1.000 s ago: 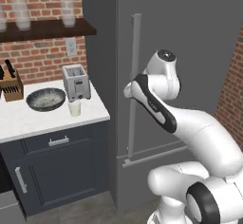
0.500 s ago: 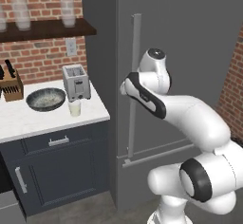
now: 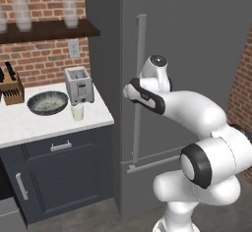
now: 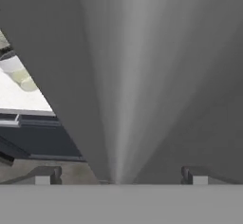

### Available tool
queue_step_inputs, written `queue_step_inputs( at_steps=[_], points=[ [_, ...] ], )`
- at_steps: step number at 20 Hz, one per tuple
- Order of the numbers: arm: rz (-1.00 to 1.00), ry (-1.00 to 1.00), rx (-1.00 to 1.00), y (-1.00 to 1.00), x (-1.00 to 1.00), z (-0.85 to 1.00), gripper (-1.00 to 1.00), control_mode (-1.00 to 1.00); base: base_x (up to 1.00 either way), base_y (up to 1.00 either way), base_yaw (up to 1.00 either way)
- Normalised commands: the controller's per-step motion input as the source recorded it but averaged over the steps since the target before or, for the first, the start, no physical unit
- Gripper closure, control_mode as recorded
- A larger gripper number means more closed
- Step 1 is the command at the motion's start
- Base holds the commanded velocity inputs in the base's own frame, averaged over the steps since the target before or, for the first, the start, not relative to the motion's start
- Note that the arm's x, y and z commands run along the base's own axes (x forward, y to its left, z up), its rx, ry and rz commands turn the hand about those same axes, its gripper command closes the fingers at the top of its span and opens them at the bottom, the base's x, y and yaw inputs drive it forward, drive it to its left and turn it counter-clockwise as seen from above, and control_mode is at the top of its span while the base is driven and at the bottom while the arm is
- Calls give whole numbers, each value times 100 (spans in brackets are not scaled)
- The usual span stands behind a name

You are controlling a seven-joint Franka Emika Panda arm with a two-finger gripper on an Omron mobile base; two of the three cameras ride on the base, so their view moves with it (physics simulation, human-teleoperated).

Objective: Grab a lemon wedge from the fridge and one ice cube from the ice bowl, and put them in the glass of lemonade.

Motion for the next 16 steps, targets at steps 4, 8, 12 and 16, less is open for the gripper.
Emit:
queue_step_inputs(
  at_steps=[4, 8, 12, 16],
  points=[
    [0, -1, 0, -6, 54, -19, -100, -100, 0, 0, 0],
    [0, 0, 0, 0, 47, -17, -100, -100, 0, 0, 0],
    [0, -1, 0, 0, 35, -21, -100, -100, 0, 0, 0],
    [1, -3, 2, 0, 37, -25, -100, -100, 0, 0, 0]
  ],
)
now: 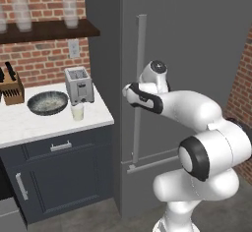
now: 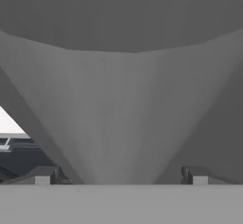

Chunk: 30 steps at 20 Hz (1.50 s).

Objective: Grab a lemon wedge from the fridge and one ice cube from the ice bowl, and put them in the glass of lemonade.

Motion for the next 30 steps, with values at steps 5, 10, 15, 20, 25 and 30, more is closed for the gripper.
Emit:
queue_step_inputs(
  at_steps=[5, 10, 15, 20, 25, 30],
  points=[
    [5, -4, 5, 0, 44, -28, -100, -100, 0, 0, 0],
    [7, -2, 4, 0, 60, -25, 100, -100, 0, 0, 0],
    [2, 5, -1, 1, 59, 1, 100, -100, 0, 0, 0],
    [0, 12, -10, -4, 29, 17, 100, -100, 0, 0, 0],
    [-2, 11, -6, -42, 5, 26, 100, -100, 0, 0, 0],
    [-6, 13, 0, -74, -1, 35, 100, -100, 0, 0, 0]
  ],
)
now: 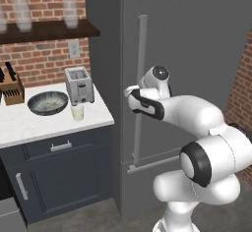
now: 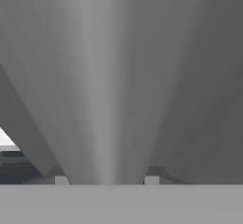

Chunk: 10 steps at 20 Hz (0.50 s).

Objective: Grab a lemon wedge from the fridge and one ice cube from the ice bowl, and put them in the glass of lemonade.

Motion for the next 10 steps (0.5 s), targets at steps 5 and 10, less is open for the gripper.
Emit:
queue_step_inputs(
  at_steps=[5, 10],
  points=[
    [-11, 4, 2, -92, -28, 21, 100, -100, 0, 0, 0],
    [-15, -4, 8, -100, -32, 5, 100, -100, 0, 0, 0]
  ],
)
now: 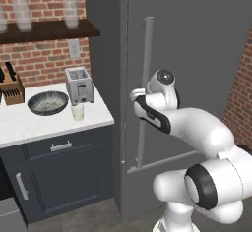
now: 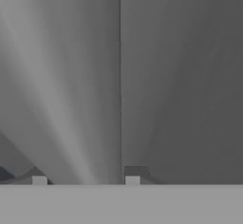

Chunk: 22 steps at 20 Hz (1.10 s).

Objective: Grab a lemon wedge from the fridge and one ice cube from the ice bowl, and put them in the glass of lemonade.

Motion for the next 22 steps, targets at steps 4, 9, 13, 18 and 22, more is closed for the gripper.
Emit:
queue_step_inputs(
  at_steps=[4, 9, 13, 18, 22],
  points=[
    [-15, -7, 11, -100, -36, 1, 100, -100, 0, 0, 0],
    [-12, 0, 13, -100, -51, 24, 100, -100, 0, 0, 0],
    [-9, 0, 13, -100, -55, 44, 100, -100, 0, 0, 0],
    [-10, 1, 14, -100, -59, 49, 100, -100, 0, 0, 0],
    [-10, 0, 15, -100, -71, 39, 100, -100, 0, 0, 0]
  ],
)
